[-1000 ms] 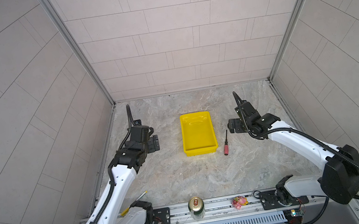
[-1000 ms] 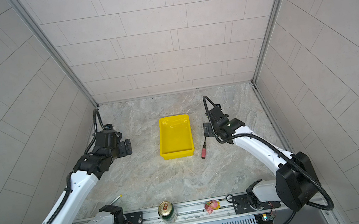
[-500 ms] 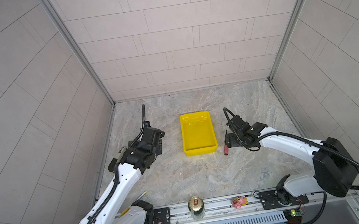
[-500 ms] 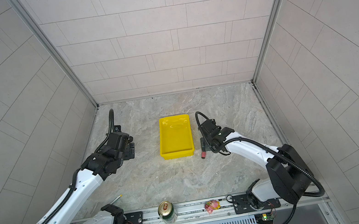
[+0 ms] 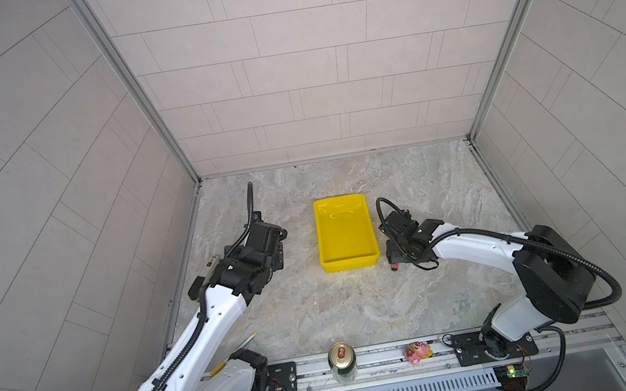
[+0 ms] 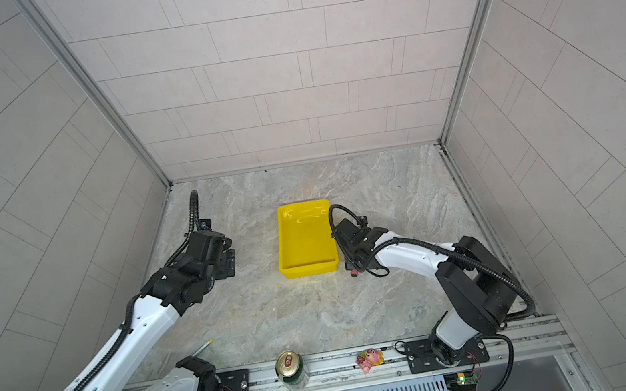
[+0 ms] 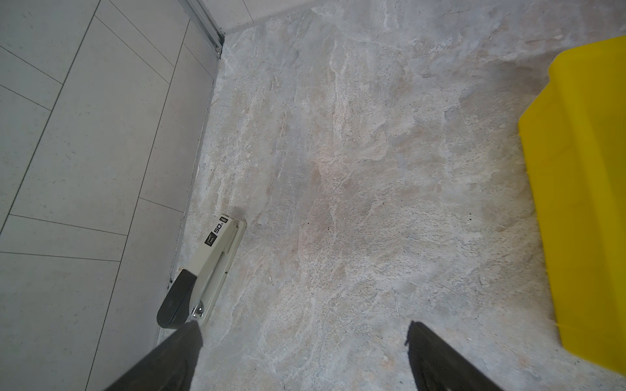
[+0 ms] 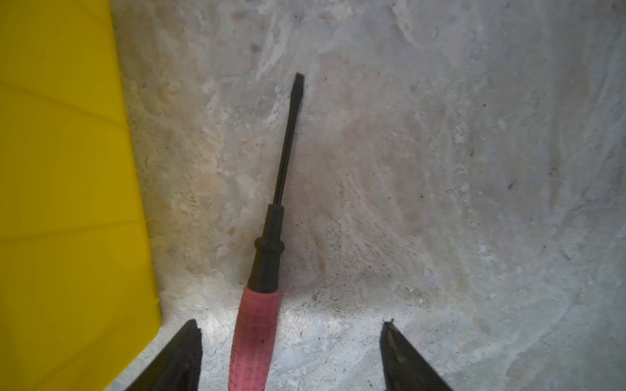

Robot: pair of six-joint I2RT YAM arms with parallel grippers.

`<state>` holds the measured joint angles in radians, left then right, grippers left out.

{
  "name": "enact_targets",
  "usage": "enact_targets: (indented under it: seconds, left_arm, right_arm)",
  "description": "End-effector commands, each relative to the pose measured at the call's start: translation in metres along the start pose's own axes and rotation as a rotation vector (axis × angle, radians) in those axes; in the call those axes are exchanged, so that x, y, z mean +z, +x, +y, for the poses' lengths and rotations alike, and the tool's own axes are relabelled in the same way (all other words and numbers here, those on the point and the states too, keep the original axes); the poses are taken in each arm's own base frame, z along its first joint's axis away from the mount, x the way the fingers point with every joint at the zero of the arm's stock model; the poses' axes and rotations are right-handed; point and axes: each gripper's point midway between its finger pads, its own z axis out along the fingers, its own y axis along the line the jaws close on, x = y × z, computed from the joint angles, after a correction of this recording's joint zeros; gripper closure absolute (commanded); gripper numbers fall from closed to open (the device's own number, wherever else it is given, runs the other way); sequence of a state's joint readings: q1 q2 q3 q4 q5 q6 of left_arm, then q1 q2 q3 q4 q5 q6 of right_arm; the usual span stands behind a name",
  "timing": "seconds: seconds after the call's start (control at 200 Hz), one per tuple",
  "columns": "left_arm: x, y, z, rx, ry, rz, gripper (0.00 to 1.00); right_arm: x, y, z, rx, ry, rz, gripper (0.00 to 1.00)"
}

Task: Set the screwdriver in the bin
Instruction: 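Lower the right gripper and close it on the screwdriver's red handle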

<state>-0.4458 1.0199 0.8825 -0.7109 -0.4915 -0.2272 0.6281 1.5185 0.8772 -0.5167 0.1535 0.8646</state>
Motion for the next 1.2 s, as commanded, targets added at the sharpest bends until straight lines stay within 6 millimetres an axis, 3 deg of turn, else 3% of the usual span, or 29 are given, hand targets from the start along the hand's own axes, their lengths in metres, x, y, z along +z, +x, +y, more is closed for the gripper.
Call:
enact_targets:
  seconds: [0.0, 0.275, 0.385, 0.841, 1.191]
  left_arm:
    - [-0.007, -0.011, 0.001, -0.022, 0.006, -0.021, 0.0]
    - [-0.006, -0.01, -0.001, -0.048, 0.027, 0.003, 0.0]
    - [-0.01, -0.01, 0.007, -0.072, -0.003, -0.008, 0.0]
    - [-0.016, -0.007, 0.008, -0.095, 0.018, -0.006, 0.0]
    - [-0.022, -0.009, 0.005, -0.119, 0.061, -0.024, 0.0]
  right_arm:
    - [0.001, -0.003, -0.004, 0.076, 0.03, -0.042, 0.37]
    - [0.005, 0.004, -0.003, 0.145, 0.033, -0.074, 0.5]
    - [0.005, 0.005, -0.003, 0.164, 0.038, -0.085, 0.56]
    - [0.013, 0.003, 0.004, 0.177, 0.046, -0.087, 0.6]
    - [0.029, 0.012, 0.015, 0.176, 0.025, -0.044, 0.63]
